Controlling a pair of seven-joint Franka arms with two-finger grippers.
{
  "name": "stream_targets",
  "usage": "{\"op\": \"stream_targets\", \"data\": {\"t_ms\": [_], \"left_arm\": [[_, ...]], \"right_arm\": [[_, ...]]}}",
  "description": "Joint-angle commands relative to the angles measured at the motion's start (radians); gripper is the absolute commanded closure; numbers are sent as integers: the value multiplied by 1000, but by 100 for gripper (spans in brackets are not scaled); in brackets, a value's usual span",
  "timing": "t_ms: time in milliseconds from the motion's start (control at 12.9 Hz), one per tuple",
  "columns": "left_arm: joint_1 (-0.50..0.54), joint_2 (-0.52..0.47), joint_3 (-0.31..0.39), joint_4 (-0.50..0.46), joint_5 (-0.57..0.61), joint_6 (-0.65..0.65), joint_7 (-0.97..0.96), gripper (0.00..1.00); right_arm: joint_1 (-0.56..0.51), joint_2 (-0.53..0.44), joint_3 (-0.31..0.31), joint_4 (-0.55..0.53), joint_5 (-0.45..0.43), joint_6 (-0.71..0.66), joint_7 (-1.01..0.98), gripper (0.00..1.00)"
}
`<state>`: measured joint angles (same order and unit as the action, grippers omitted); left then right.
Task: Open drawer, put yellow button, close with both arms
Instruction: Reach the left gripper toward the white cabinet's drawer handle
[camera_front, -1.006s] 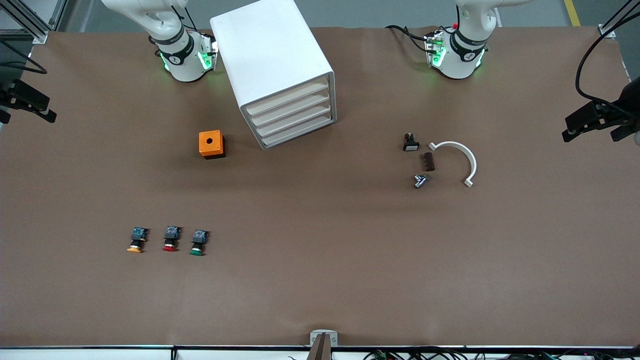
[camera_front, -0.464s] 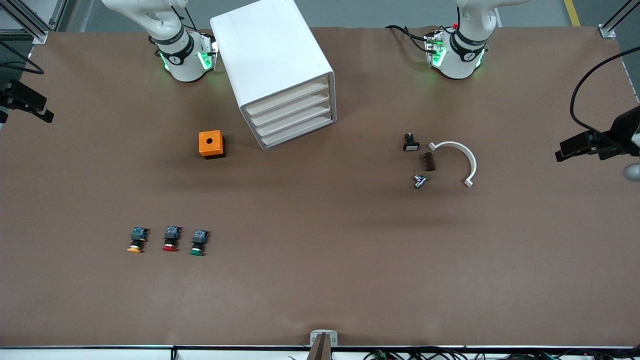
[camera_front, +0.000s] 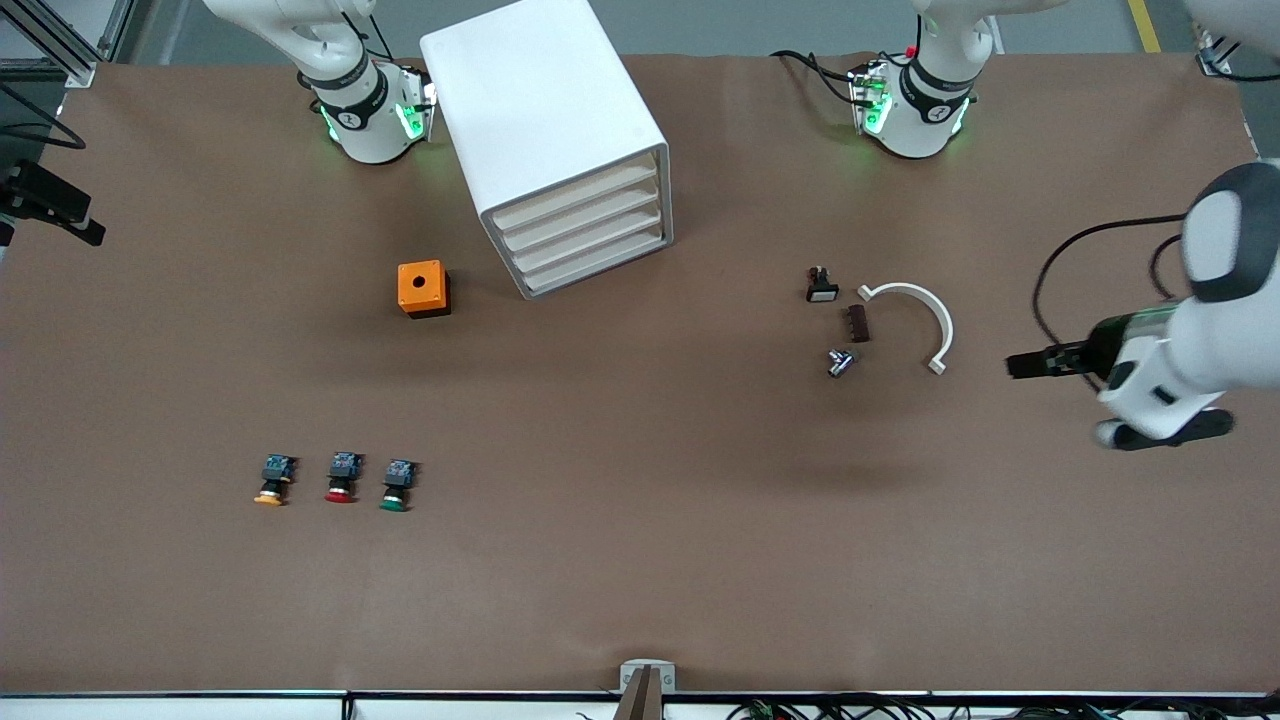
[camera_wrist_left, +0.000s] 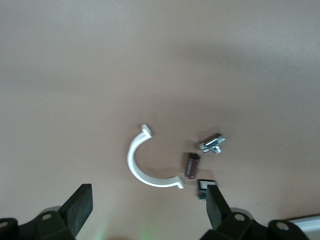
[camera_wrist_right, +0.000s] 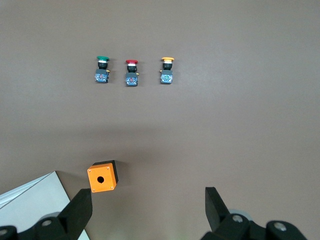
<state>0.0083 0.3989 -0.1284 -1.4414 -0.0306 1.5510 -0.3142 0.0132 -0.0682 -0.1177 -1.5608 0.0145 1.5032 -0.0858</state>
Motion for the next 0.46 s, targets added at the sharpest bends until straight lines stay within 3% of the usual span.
{"op": "stream_targets", "data": {"t_ms": [0,232,387], "left_arm": [[-82,43,1,24,-18,-6,-187,0],[-166,78,3,29,-153,-8,-369,0],[-185,110,0,26,-291,-22,-588,0]], "right_arm": [[-25,-10,16,-1,5,-4,-6,0],[-27,31,18,7,-7,5,-3,0],[-27,73,18,11,-7,23,-6,0]]}}
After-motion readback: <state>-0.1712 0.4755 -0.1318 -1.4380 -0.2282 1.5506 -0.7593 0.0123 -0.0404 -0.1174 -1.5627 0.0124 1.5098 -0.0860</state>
